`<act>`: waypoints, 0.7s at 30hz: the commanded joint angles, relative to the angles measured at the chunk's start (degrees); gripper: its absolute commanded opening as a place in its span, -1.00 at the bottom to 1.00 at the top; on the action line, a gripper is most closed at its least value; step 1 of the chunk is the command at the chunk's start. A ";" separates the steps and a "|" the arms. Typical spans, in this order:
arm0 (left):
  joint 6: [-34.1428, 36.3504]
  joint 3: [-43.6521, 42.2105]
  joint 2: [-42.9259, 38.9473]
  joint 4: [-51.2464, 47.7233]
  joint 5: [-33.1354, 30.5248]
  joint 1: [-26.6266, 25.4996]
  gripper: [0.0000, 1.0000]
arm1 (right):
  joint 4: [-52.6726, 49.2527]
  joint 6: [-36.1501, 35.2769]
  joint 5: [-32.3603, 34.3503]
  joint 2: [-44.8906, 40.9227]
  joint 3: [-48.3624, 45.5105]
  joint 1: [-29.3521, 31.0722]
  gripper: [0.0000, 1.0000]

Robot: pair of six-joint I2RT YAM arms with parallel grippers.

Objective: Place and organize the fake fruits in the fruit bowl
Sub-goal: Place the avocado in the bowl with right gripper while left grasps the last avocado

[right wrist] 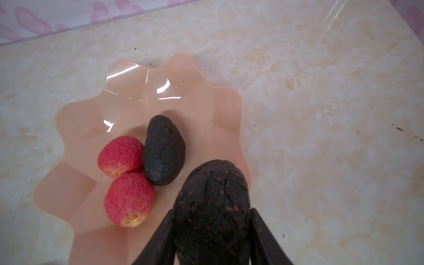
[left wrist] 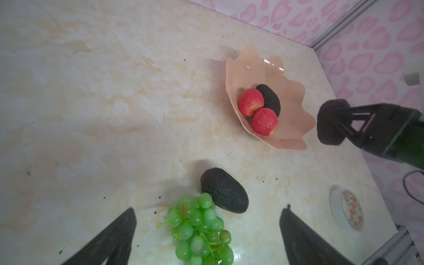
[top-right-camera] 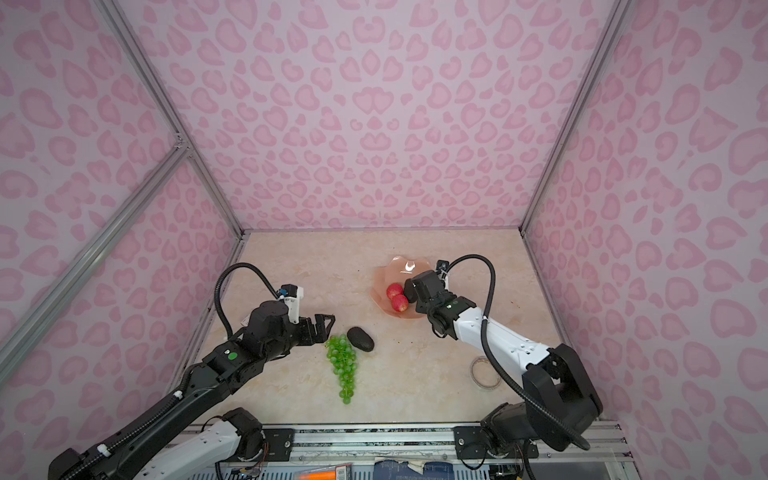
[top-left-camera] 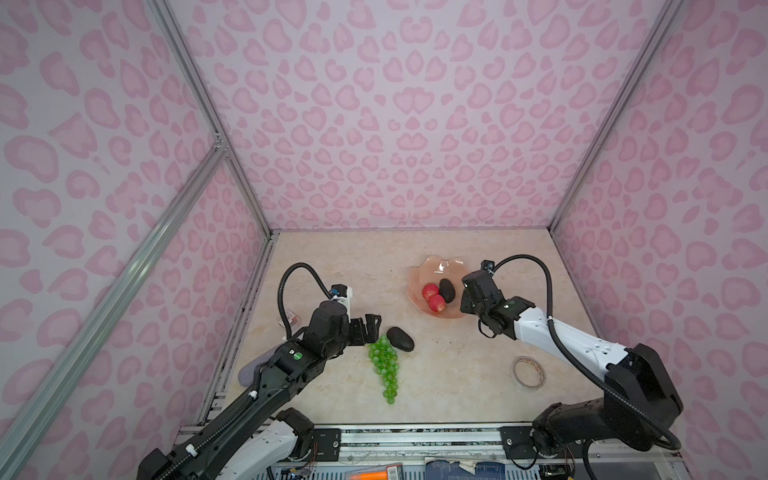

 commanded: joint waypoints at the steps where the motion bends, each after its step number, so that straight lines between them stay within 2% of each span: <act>1: -3.58 1.67 1.89 0.99 1.30 -2.79 0.97 | 4.57 -3.32 -4.26 5.07 2.65 -2.84 -0.18; 5: -7.51 2.99 6.23 1.14 -0.18 -6.78 0.97 | 7.57 -4.02 -6.00 10.95 4.81 -4.62 -0.11; 9: -10.60 4.49 11.75 0.83 -1.30 -9.31 0.96 | 9.30 -4.63 -7.60 15.39 6.39 -5.52 0.19; 12: -11.96 6.29 15.80 0.30 -2.22 -11.32 0.95 | 9.85 -4.97 -10.35 16.78 7.27 -6.70 0.33; 15: -13.79 8.23 19.66 0.26 -3.17 -13.24 0.94 | 10.22 -5.83 -9.88 14.50 6.98 -6.74 0.47; 21: -18.25 12.90 27.56 -2.22 -4.34 -15.91 0.90 | 10.18 -7.02 -9.38 6.03 4.84 -7.58 0.61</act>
